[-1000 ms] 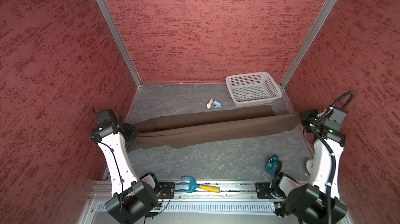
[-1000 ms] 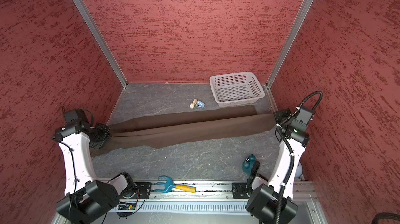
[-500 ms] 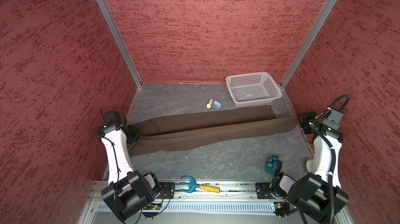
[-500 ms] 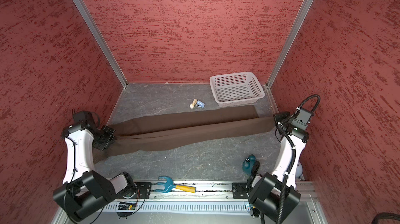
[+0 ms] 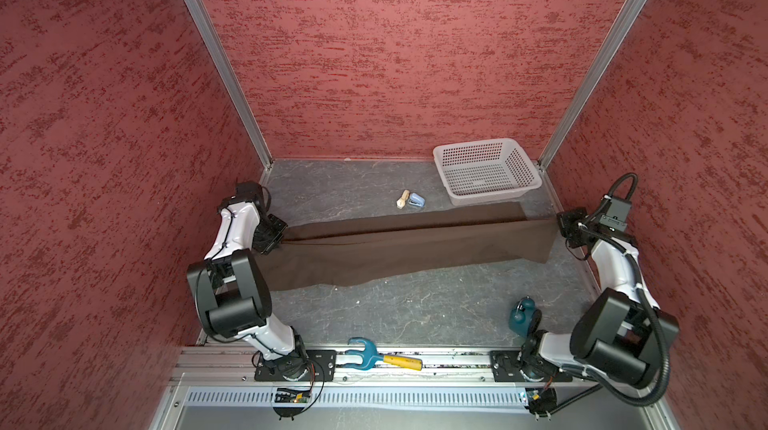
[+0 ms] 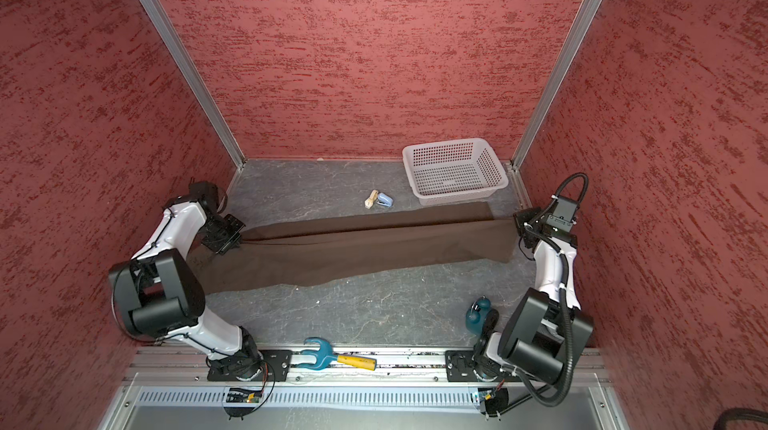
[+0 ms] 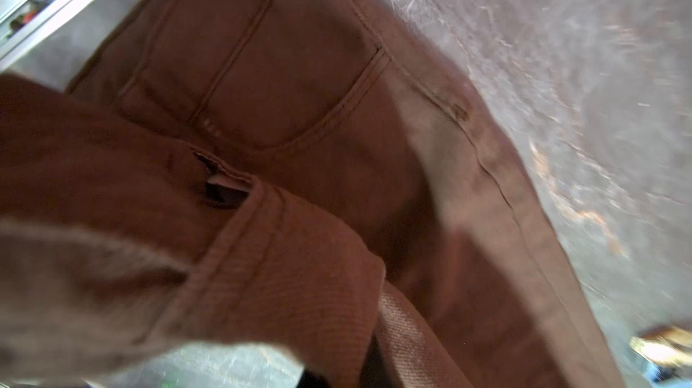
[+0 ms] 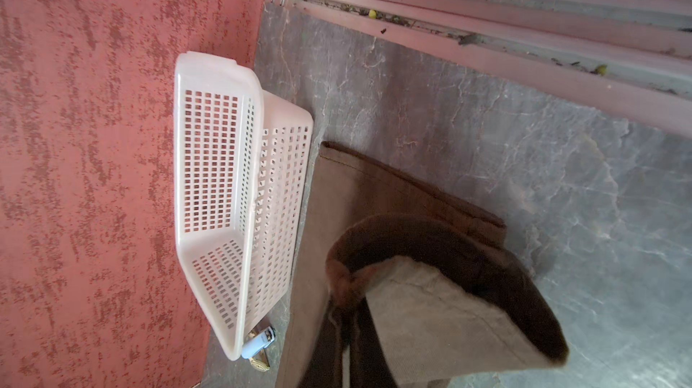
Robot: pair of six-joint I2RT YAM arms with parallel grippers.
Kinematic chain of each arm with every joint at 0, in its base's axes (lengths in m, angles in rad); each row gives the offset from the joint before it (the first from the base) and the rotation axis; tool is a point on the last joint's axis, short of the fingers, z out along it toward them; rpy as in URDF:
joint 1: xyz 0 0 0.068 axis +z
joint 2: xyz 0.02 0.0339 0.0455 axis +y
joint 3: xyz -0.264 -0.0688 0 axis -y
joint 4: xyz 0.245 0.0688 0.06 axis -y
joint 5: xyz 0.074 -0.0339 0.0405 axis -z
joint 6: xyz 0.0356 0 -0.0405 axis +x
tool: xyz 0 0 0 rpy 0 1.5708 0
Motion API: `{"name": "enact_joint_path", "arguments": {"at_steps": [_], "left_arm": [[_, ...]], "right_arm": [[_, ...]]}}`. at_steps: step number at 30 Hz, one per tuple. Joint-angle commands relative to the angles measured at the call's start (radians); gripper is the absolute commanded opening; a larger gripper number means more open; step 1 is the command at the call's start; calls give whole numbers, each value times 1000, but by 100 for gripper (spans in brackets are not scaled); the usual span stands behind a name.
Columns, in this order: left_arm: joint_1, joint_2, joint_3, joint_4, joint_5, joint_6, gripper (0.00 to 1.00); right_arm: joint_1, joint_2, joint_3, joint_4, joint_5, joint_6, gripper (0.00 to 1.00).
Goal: Fold and stack the trousers
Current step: 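Lower the stretched trousers flat onto the table with both grippers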
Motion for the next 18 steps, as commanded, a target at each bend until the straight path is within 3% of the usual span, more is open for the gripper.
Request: {"name": "enact_joint_path", "arguments": {"at_steps": [1, 10, 11, 12, 13, 15, 18], "left_arm": [[-25, 50, 84, 73, -162, 14, 0], [-76, 179, 237, 6, -241, 17, 1], [-75, 184, 243, 0, -240, 14, 15], [-76, 189, 249, -9, -238, 15, 38], [-75, 193, 256, -16, -234, 13, 53], [-73, 198, 262, -29, -221, 9, 65], [-73, 196, 264, -40, -201, 0, 70]], "right_arm": [[6, 39, 57, 149, 151, 10, 0], [56, 176, 112, 196, 177, 19, 0], [59, 188, 120, 197, 177, 15, 0], [65, 203, 128, 199, 179, 13, 0], [69, 218, 136, 199, 181, 11, 0], [77, 246, 152, 203, 186, 5, 0], [88, 291, 173, 204, 192, -4, 0]]}}
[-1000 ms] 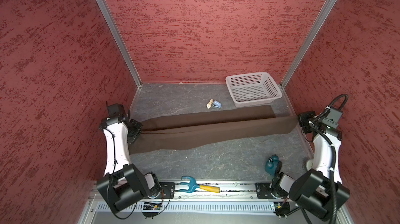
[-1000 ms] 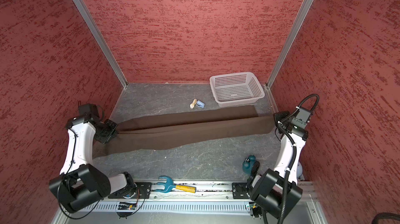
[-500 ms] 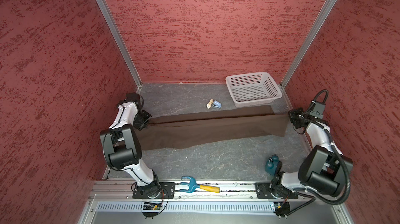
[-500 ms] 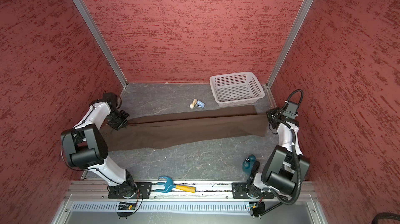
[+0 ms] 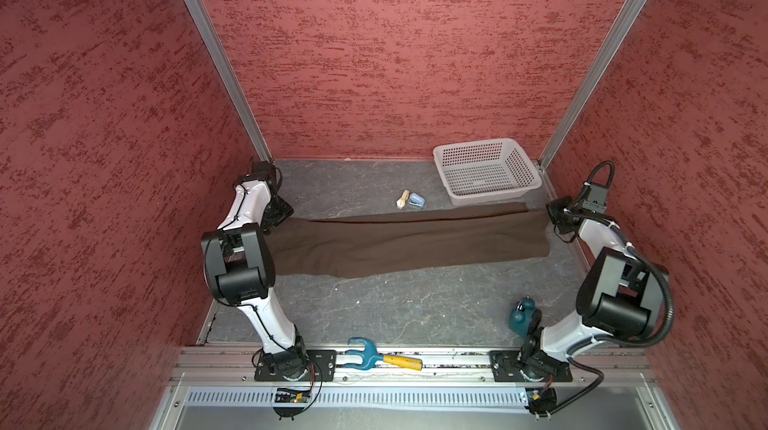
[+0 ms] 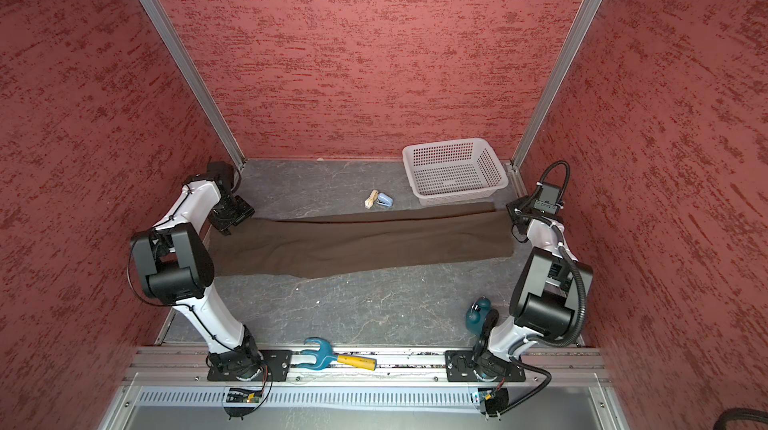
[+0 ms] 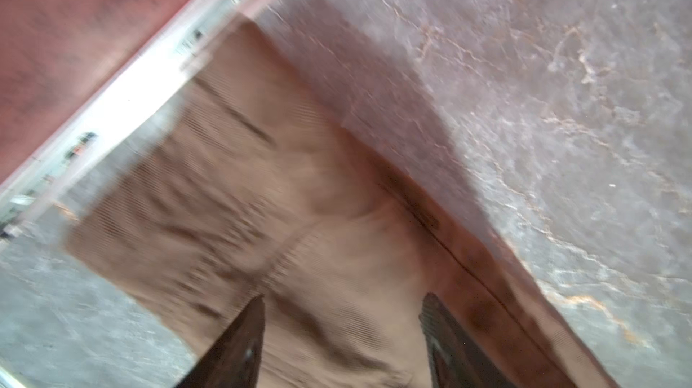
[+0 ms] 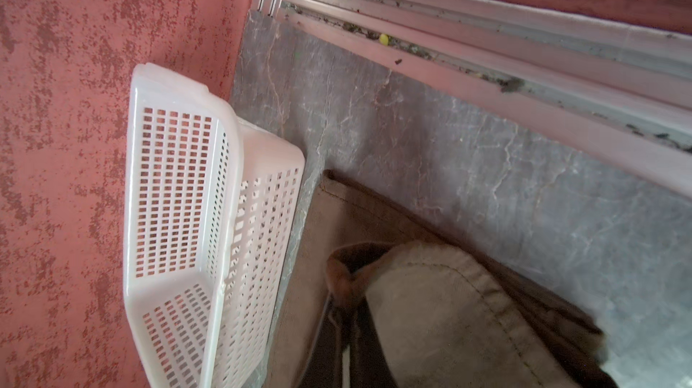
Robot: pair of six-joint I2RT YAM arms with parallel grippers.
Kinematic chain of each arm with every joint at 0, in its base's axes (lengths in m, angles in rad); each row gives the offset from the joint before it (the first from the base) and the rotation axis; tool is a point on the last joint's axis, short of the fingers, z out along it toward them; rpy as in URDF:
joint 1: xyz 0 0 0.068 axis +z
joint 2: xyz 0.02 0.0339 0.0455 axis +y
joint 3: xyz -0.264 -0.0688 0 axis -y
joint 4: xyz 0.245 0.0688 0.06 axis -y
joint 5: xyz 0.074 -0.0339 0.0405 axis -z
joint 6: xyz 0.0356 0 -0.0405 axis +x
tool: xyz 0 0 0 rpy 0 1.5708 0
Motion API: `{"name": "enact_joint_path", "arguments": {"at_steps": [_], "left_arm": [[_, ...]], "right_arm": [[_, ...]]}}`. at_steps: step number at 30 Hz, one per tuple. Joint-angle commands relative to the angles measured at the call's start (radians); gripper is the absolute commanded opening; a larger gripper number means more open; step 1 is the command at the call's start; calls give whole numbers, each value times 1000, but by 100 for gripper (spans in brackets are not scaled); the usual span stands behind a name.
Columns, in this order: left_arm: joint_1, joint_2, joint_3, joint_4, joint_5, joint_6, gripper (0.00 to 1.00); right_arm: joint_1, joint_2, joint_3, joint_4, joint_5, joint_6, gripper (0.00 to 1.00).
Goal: Fold and stack the trousers
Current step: 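Lower the stretched trousers flat onto the table with both grippers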
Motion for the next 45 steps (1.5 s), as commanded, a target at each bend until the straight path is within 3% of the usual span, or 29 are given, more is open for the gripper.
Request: {"name": "enact_joint_path", "arguments": {"at_steps": [1, 8, 14, 15, 18, 19, 22, 27, 33, 36, 45], "left_arm": [[1, 4, 13, -26, -12, -12, 70], [-36, -87, -36, -36, -24, -29, 69], [-57, -168, -173, -14, -11, -48, 69], [-56, -165, -198, -6, -11, -54, 70], [-35, -152, -256, 31, 25, -65, 72], [-29, -148, -266, 45, 37, -68, 72], [-24, -121, -264, 67, 46, -68, 75], [-6, -35, -252, 121, 70, -52, 74], [12, 18, -183, 148, 109, -18, 42], [17, 51, -136, 118, 125, -8, 3], [46, -32, -207, 178, 227, -6, 0]], "right_arm": [[10, 38, 50, 66, 72, -10, 0], [38, 119, 99, 63, 71, -40, 0], [53, 175, 128, 63, 90, -40, 1], [53, 190, 143, 53, 99, -43, 6], [47, 236, 190, 26, 108, -60, 52], [47, 246, 205, 19, 103, -76, 57], [47, 254, 261, -42, 123, -154, 58], [58, 176, 250, -159, 254, -285, 56], [82, 62, 113, -228, 262, -359, 40], [85, 25, 73, -278, 258, -378, 37], [84, -63, 16, -338, 251, -363, 38]]}}
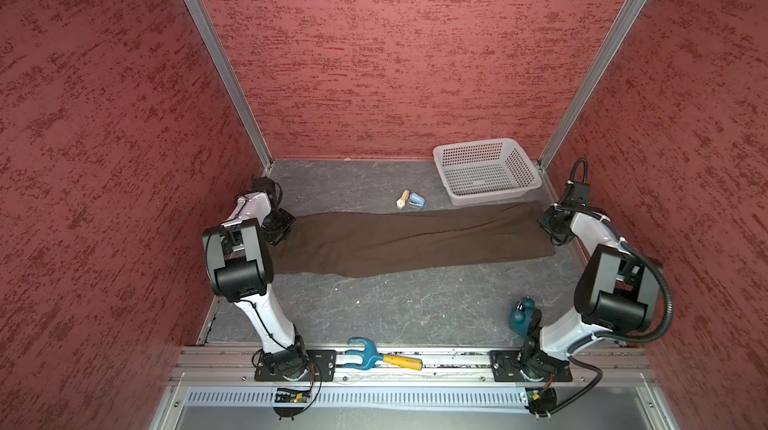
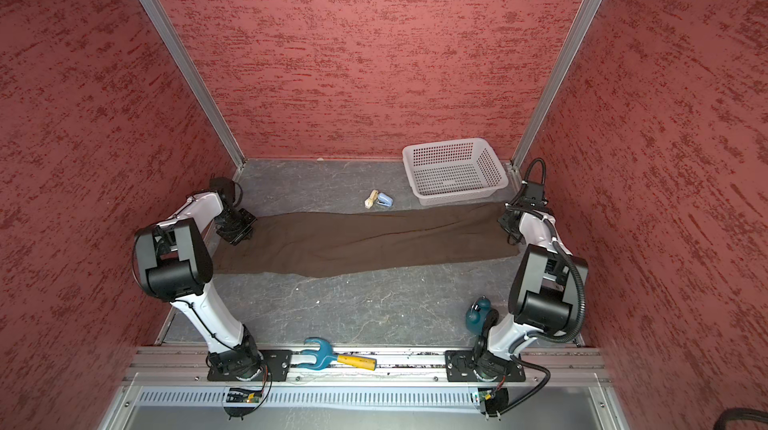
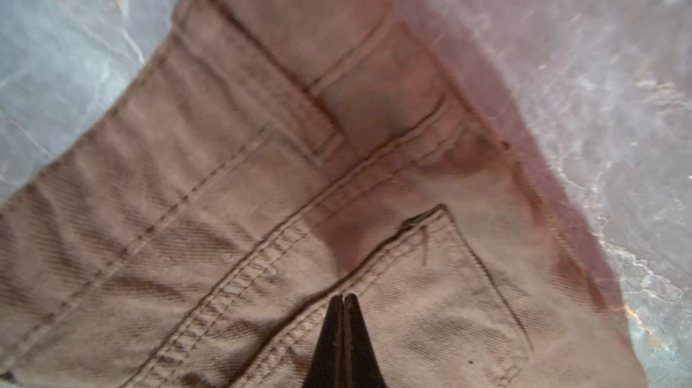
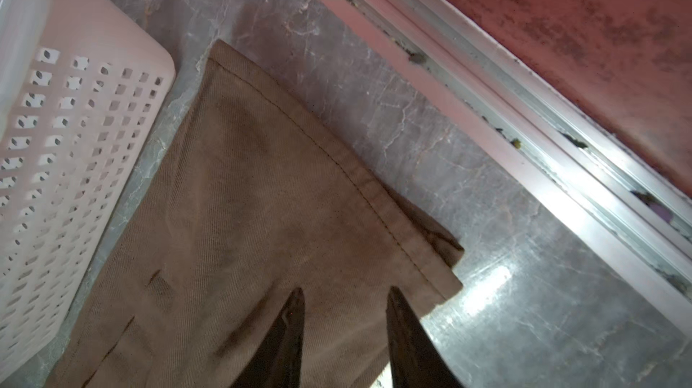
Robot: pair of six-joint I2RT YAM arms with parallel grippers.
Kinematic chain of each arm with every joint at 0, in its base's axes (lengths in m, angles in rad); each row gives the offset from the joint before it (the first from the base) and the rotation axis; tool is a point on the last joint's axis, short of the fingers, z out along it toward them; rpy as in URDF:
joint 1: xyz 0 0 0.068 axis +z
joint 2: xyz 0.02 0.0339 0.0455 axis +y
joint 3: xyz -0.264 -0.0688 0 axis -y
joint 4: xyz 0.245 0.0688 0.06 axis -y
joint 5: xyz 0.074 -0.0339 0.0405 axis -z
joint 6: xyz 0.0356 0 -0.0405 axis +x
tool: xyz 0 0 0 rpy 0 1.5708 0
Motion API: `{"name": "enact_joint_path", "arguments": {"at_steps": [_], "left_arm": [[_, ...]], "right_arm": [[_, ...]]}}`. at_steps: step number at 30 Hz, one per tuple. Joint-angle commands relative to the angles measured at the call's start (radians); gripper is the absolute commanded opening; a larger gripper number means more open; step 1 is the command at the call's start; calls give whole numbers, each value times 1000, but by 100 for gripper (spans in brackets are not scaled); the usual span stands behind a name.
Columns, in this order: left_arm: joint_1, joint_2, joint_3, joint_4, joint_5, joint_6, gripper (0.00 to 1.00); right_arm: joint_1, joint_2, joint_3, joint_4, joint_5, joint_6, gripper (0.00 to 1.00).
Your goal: Fold and stack the trousers
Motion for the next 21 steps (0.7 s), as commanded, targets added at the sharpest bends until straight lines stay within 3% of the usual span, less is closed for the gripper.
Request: {"name": "enact_joint_path", "arguments": {"at_steps": [1, 9, 17, 19, 21], "left_arm": [[3, -64, -27, 23, 52, 13, 0], [-64, -207, -96, 22, 74, -6, 0], [-141, -368, -133, -4, -20, -17, 1], [-160, -382, -148, 6, -21, -25, 35], [-193, -379, -166, 21, -12, -32, 57]], "right_arm": [[2, -60, -16, -20, 2, 8, 38], [2, -107, -66, -14, -18, 10, 38], [2, -115, -112, -20, -21, -36, 41], [1, -119, -128, -5, -29, -36, 41], [2, -115, -138, 7, -41, -31, 41]]}}
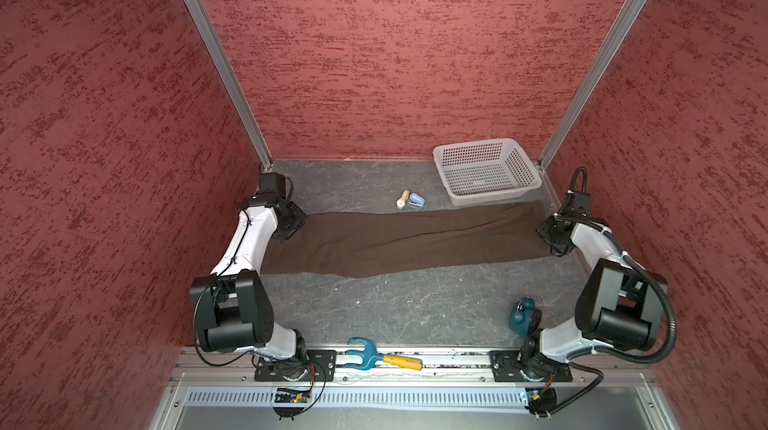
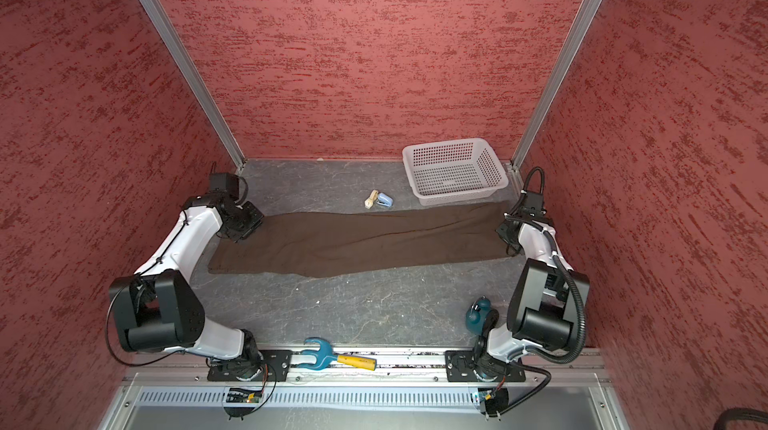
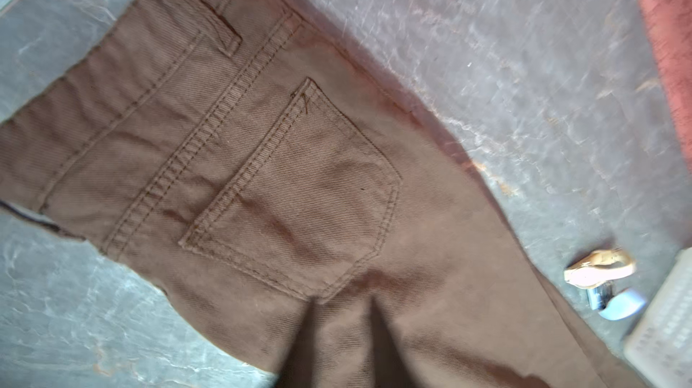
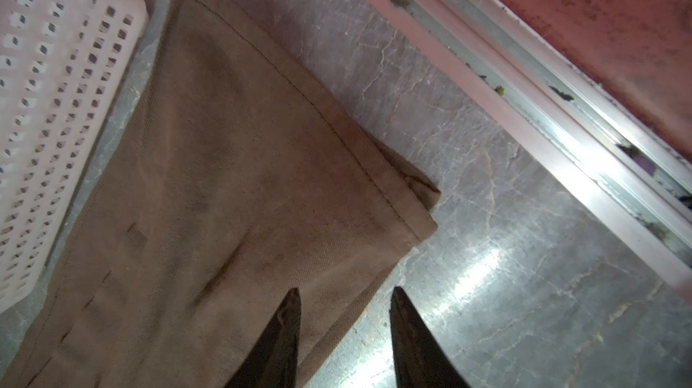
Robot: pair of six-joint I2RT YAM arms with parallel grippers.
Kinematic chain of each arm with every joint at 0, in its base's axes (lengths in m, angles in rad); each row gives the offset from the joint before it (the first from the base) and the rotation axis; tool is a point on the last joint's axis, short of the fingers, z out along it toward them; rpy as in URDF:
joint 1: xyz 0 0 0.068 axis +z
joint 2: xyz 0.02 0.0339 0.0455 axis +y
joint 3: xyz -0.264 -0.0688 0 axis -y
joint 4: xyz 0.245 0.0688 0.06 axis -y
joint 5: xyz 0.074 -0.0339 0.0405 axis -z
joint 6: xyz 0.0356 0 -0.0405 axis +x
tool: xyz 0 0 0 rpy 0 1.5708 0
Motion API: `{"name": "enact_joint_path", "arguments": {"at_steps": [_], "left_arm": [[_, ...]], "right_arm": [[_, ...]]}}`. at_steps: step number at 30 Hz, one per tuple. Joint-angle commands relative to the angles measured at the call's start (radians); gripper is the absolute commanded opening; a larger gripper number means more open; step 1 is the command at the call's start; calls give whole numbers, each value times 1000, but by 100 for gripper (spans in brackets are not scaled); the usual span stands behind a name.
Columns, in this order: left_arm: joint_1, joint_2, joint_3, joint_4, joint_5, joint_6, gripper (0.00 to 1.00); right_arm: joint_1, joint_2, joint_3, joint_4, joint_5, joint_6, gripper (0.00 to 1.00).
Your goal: Fold and stack the trousers
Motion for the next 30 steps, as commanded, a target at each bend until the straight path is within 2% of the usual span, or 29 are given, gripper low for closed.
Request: {"name": "enact_joint_path", "arguments": {"at_steps": [1, 6, 10, 16, 19, 21, 24, 30], "left_arm": [[-56, 13, -35, 4, -22, -23, 62], [-135, 113, -43, 39, -35, -51, 66], [-161, 213, -29, 84, -30, -69, 68], [-147, 331, -2, 121, -5, -92, 66], [-119, 344, -17, 158, 21, -101, 55], [-101, 352, -20, 168, 23, -100, 31], [-77, 358, -16, 170, 32, -95, 2], [-14, 318, -21, 157, 29, -91, 0]], "right_arm": [[2, -14, -12, 25, -32, -14, 41], [1, -2, -11, 37, -62, -9, 42], [1, -11, -21, 32, -48, -14, 45], [-21, -42, -54, 28, -32, -17, 47], [-35, -48, -64, 31, -30, -19, 47], [-48, -47, -66, 36, -39, -15, 48], [-58, -38, -65, 46, -67, -6, 47], [-61, -12, -57, 51, -84, -3, 42]]}}
